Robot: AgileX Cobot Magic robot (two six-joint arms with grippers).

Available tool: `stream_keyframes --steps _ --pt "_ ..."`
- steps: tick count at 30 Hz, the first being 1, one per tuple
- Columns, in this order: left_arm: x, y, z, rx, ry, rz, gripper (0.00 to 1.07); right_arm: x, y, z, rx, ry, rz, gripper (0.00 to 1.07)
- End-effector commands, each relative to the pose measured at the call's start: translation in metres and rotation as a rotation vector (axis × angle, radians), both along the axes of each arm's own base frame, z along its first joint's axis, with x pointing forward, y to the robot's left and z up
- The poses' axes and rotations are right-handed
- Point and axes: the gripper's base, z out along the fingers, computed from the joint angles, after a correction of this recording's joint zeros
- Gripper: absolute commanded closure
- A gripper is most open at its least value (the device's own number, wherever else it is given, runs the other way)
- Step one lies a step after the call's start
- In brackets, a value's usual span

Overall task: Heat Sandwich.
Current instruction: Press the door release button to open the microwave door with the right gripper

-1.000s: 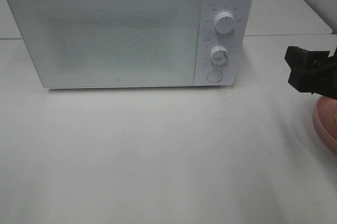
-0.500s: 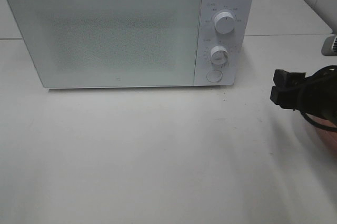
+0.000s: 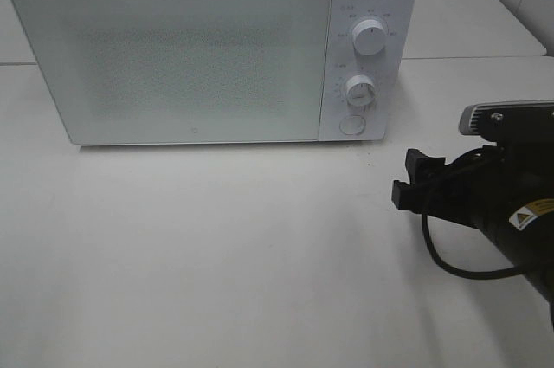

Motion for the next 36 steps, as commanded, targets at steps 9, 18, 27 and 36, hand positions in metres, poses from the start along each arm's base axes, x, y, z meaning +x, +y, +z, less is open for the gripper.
stream_keyframes --steps 9,18,27,36 --pt "-0.004 0.0 -0.001 0.001 -0.023 0.001 0.05 0.008 0.019 0.001 0.0 -0.024 0.023 0.31" --pt "-0.004 0.0 -0.001 0.001 -0.023 0.001 0.05 0.008 0.019 0.001 0.13 -0.015 -0.024 0.31" --pt "-0.004 0.0 -0.001 0.001 -0.023 0.001 0.05 0.008 0.019 0.0 0.57 0.019 -0.191 0.33" --pt "-0.004 0.0 -0.001 0.001 -0.023 0.001 0.05 0.006 0.02 -0.003 1.105 0.094 -0.41 0.43"
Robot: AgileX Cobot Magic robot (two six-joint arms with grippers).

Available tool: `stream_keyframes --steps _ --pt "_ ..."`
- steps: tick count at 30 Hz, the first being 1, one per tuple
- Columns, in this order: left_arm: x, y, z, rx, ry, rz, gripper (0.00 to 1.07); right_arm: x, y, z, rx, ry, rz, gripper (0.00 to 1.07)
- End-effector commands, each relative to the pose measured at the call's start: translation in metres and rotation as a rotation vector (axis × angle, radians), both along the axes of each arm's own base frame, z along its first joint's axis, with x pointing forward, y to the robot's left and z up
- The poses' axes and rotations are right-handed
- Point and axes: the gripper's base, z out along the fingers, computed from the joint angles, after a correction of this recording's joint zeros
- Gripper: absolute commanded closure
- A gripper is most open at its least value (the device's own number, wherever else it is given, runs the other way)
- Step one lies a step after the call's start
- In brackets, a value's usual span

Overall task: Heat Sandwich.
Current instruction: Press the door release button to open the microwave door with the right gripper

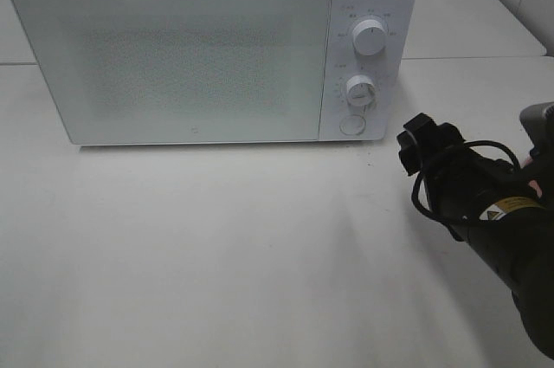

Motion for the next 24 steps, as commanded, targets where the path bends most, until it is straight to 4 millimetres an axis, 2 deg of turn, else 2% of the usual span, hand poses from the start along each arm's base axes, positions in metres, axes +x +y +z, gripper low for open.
stream_keyframes --steps 1,3,7,8,9,11,12,13,15,24 --pt "-0.0037 0.0 -0.001 0.001 -0.023 0.001 0.05 0.0009 0.0032 0.0009 0.213 0.022 -0.07 0.46" --pt "-0.0037 0.0 -0.001 0.001 -0.023 0.001 0.05 0.0007 0.0033 0.0004 0.256 0.031 -0.087 0.48" --pt "-0.0037 0.0 -0.001 0.001 -0.023 0.001 0.05 -0.0002 0.0036 -0.0015 0.397 0.065 -0.148 0.64" --pt "-0.0037 0.0 -0.001 0.001 -0.023 0.001 0.05 -0.0002 0.0036 -0.0015 0.397 0.065 -0.148 0.64" --pt "-0.0037 0.0 -0.001 0.001 -0.023 0.001 0.05 -0.0004 0.0037 -0.0019 0.441 0.074 -0.168 0.73" --pt "-0.0037 0.0 -0.001 0.001 -0.023 0.001 0.05 -0.0006 0.0038 -0.0023 0.493 0.083 -0.192 0.84" --pt "-0.0037 0.0 -0.001 0.001 -0.023 0.001 0.05 -0.0007 0.0038 -0.0026 0.543 0.09 -0.214 0.94" --pt "-0.0037 0.0 -0.001 0.001 -0.023 0.001 0.05 -0.0007 0.0038 -0.0026 0.543 0.09 -0.214 0.94" --pt "-0.0037 0.0 -0.001 0.001 -0.023 0.001 0.05 -0.001 0.0039 -0.0031 0.556 0.097 -0.221 1.06" --pt "-0.0037 0.0 -0.001 0.001 -0.023 0.001 0.05 -0.0013 0.0033 -0.0049 0.55 0.118 -0.226 1.07"
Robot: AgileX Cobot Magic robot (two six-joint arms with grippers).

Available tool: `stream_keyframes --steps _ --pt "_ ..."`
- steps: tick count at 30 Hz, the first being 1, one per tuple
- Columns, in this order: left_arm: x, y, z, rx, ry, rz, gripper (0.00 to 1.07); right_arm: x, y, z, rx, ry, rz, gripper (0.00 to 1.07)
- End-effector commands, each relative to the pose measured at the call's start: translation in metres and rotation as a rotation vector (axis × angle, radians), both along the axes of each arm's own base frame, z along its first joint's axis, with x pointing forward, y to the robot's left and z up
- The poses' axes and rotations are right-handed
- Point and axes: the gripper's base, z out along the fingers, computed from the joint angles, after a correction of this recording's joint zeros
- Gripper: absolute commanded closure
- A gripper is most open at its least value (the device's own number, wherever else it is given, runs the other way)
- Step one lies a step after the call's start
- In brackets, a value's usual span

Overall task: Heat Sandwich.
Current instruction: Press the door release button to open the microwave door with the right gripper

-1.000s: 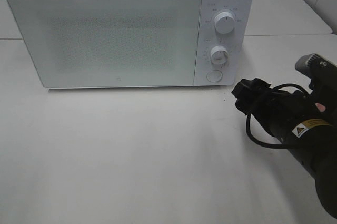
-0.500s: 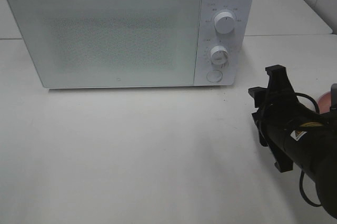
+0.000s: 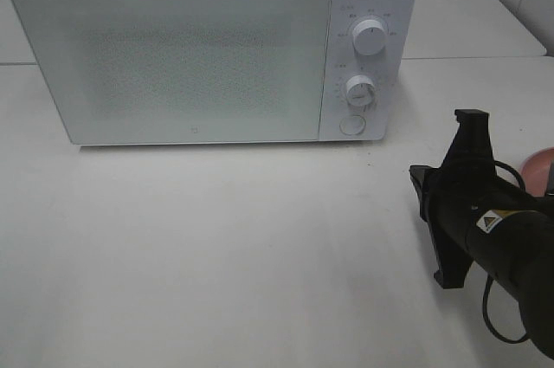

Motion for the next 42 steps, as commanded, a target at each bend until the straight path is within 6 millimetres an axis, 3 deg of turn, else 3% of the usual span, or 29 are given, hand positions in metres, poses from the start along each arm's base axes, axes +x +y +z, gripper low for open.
stream_keyframes --steps 1,19,42 --pt "-0.004 0.0 -0.001 0.001 -0.023 0.001 0.05 0.001 0.002 0.0 0.002 0.011 0.017 1.07" --pt "-0.004 0.0 -0.001 0.001 -0.023 0.001 0.05 0.023 0.023 -0.016 -0.038 0.027 0.038 1.07" --pt "-0.004 0.0 -0.001 0.0 -0.024 0.001 0.05 0.095 0.026 -0.032 -0.039 -0.012 0.02 1.07"
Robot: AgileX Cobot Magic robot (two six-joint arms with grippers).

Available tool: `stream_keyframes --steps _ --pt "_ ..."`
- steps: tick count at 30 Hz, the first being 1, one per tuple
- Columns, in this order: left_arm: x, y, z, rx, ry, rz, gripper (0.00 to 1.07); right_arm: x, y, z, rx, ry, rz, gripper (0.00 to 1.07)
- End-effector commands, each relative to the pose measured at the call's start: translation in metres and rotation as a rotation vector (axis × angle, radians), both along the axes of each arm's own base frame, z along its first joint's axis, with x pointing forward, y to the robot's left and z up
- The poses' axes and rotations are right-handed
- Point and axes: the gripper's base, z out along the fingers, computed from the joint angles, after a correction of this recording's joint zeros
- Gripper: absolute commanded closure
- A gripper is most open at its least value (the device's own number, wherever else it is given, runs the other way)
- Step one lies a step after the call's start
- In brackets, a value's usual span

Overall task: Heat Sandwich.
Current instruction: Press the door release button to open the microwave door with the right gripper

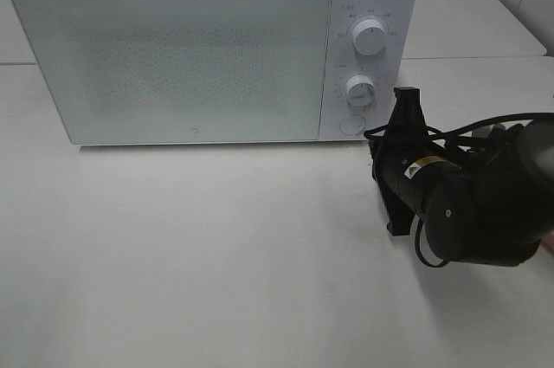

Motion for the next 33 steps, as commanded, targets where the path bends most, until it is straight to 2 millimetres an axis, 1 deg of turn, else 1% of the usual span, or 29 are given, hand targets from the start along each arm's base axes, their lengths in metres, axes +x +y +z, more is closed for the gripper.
stream_keyframes --steps 1,4,10,13,17,19,24,30,33 --pt "-0.004 0.0 -0.001 0.0 -0.024 0.001 0.05 0.011 0.003 0.001 -0.004 -0.017 0.02 1.07" --pt "-0.004 0.0 -0.001 0.0 -0.024 0.001 0.05 0.016 0.004 0.0 -0.004 -0.023 0.023 1.07" --pt "-0.004 0.0 -0.001 0.0 -0.024 0.001 0.05 0.03 0.014 -0.008 0.006 -0.015 0.036 1.07" --pt "-0.004 0.0 -0.001 0.0 -0.024 0.001 0.05 0.033 0.016 -0.009 0.009 -0.017 0.037 1.07" --pt "-0.004 0.0 -0.001 0.0 -0.024 0.001 0.05 0.039 0.013 -0.008 0.0 -0.015 0.035 1.07" --pt "-0.004 0.0 -0.001 0.0 -0.024 0.001 0.05 0.046 0.009 -0.005 -0.023 -0.028 0.041 1.07" --pt "-0.004 0.0 -0.001 0.0 -0.024 0.001 0.05 0.053 0.005 -0.007 -0.015 0.024 0.032 1.07" --pt "-0.004 0.0 -0.001 0.0 -0.024 0.001 0.05 0.058 0.009 -0.015 0.011 0.033 0.036 1.07" --pt "-0.004 0.0 -0.001 0.0 -0.024 0.001 0.05 0.061 0.01 -0.013 0.012 0.014 0.034 1.07"
